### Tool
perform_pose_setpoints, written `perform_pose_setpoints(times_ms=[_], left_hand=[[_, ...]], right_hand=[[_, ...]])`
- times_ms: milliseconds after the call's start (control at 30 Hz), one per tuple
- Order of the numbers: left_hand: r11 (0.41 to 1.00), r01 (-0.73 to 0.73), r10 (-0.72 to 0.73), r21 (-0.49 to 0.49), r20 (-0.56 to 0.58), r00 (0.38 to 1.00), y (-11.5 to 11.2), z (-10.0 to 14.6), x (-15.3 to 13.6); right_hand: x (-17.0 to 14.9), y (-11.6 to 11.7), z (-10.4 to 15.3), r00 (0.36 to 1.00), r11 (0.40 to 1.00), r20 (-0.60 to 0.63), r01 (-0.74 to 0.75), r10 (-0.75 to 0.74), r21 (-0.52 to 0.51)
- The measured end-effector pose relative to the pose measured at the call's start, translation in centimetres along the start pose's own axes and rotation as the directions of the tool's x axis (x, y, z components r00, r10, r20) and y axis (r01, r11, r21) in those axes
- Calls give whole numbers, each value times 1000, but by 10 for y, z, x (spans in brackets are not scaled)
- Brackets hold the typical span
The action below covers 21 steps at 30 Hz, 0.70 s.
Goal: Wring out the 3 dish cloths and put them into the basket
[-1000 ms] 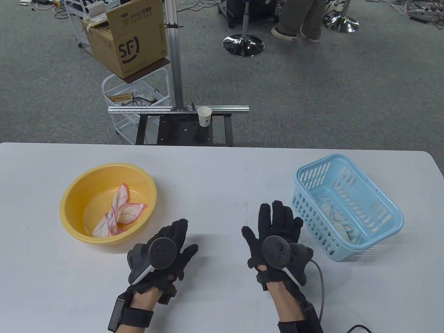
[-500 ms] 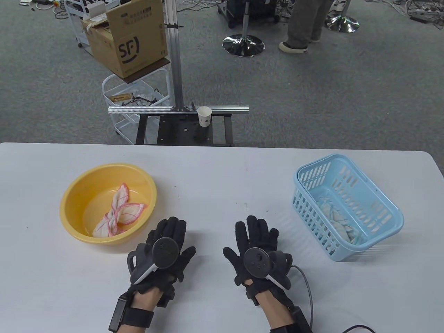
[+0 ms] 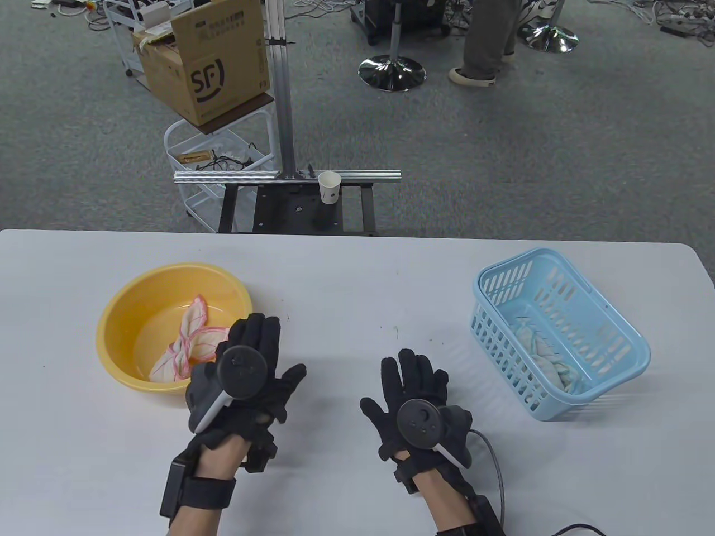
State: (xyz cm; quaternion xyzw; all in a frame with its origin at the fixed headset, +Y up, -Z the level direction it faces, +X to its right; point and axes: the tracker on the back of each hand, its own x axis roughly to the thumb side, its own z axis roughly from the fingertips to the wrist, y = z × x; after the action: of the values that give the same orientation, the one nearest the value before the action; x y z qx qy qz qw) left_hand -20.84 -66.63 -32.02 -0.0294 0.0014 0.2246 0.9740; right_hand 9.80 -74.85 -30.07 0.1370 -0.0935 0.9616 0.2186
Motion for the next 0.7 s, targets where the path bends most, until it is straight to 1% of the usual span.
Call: perform_pose_setpoints(times_ms=[33,100,167,233,300,400,433,633,700], left_hand=[[1000,0,0,-9,-23,1000,11,-6,-6],[999,11,-14,-38,-79,997,26,-16,-20],[997,19,-30,-71,-145,989,36,-27,-37],[992,17,-44,-125,-222,974,43,-37,-57],[988,5,-49,-152,-285,957,46,-45,-74],[978,-4,-74,-207,-368,927,44,-58,-98],[973,12,-104,-230,-391,915,42,-62,-104],[933,63,-222,-353,-431,875,22,-84,-124],[916,94,-269,-391,-421,867,16,-91,-128]], right_hand=[[-1,0,0,1000,1000,-3,7,-7,0],[-1,0,1,1000,1000,-6,12,-12,2],[-1,0,1,1000,1000,-6,15,-15,2],[-1,0,1,1000,1000,-6,19,-19,2],[-2,0,2,1000,1000,-8,27,-27,-1],[-4,2,2,1000,1000,-12,23,-23,12],[-4,3,2,1000,1000,-13,24,-24,16],[-3,3,2,1000,999,-2,28,-28,21],[-2,2,3,999,999,6,32,-32,19]])
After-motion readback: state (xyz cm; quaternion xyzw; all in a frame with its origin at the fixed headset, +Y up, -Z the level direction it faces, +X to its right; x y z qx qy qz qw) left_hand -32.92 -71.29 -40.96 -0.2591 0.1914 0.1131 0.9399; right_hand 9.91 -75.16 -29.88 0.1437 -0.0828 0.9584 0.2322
